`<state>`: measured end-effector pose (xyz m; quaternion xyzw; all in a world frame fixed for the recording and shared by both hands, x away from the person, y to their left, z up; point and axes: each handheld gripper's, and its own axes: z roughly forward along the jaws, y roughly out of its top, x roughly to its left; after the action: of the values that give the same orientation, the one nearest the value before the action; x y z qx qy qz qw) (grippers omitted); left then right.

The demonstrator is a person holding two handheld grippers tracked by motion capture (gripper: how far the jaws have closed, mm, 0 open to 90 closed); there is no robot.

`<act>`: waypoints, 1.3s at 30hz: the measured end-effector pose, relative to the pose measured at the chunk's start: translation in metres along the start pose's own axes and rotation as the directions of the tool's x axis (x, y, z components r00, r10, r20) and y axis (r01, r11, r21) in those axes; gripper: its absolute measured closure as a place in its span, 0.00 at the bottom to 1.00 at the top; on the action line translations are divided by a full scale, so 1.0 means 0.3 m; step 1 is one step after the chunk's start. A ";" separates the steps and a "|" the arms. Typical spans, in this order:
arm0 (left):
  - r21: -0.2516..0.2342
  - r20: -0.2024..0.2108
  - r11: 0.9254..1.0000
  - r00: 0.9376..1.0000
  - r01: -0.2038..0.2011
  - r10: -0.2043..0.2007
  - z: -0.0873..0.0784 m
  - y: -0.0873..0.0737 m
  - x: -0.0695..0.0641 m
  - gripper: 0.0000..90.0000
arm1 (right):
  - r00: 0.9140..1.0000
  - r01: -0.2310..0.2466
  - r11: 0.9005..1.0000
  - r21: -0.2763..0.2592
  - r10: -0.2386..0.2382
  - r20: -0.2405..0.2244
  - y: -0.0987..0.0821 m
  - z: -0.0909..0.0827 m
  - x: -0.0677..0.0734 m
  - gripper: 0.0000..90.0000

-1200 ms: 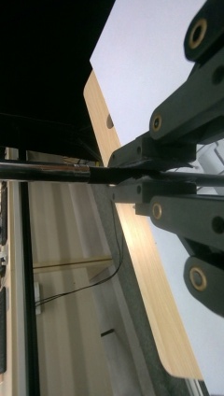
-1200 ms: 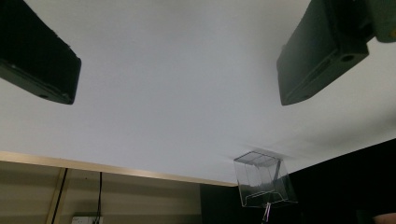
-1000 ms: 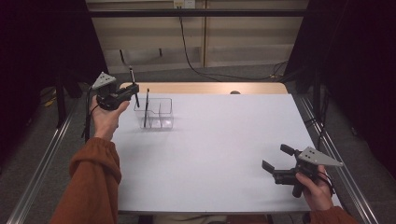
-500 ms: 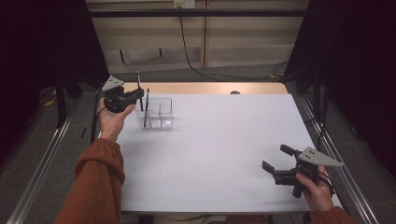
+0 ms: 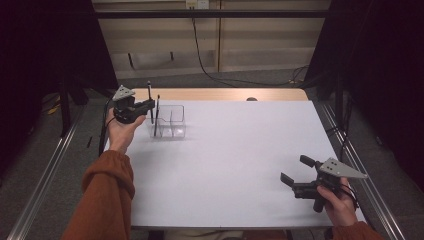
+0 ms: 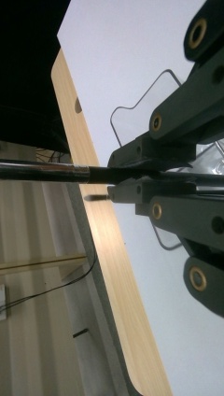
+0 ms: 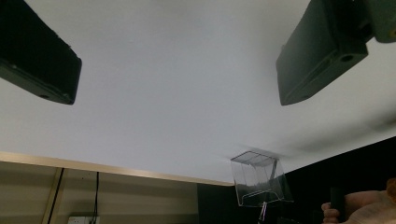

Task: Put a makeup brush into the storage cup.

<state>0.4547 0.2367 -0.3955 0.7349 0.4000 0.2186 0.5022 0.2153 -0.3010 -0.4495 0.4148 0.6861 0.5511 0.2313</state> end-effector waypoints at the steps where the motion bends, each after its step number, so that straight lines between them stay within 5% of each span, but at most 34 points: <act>1: 0.001 -0.005 1.000 1.000 0.004 -0.004 -0.001 -0.003 0.003 0.93 | 1.000 0.000 1.000 0.000 0.000 0.000 0.000 0.000 0.000 0.00; 28: 0.037 0.012 0.999 0.999 0.033 -0.033 0.027 -0.054 -0.003 0.91 | 1.000 0.012 1.000 0.009 -0.012 -0.014 -0.001 0.002 0.003 0.00; 30: 0.029 -0.036 1.000 0.999 0.006 -0.005 0.025 -0.053 -0.011 0.91 | 1.000 0.010 1.000 0.009 -0.010 -0.019 -0.001 0.002 0.004 0.00; 31: 0.022 -0.002 0.999 0.999 0.037 -0.037 0.026 -0.053 -0.007 0.91 | 1.000 0.007 1.000 0.007 -0.007 -0.021 0.000 0.002 0.004 0.00; 39: 0.024 -0.026 0.999 0.999 0.033 -0.033 0.032 -0.060 -0.006 0.69 | 1.000 0.011 1.000 0.011 -0.011 -0.021 -0.001 0.003 0.003 0.00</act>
<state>0.4538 0.2330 -0.4156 0.7313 0.4211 0.2147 0.4916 0.2153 -0.2998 -0.4499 0.4064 0.6939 0.5503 0.2247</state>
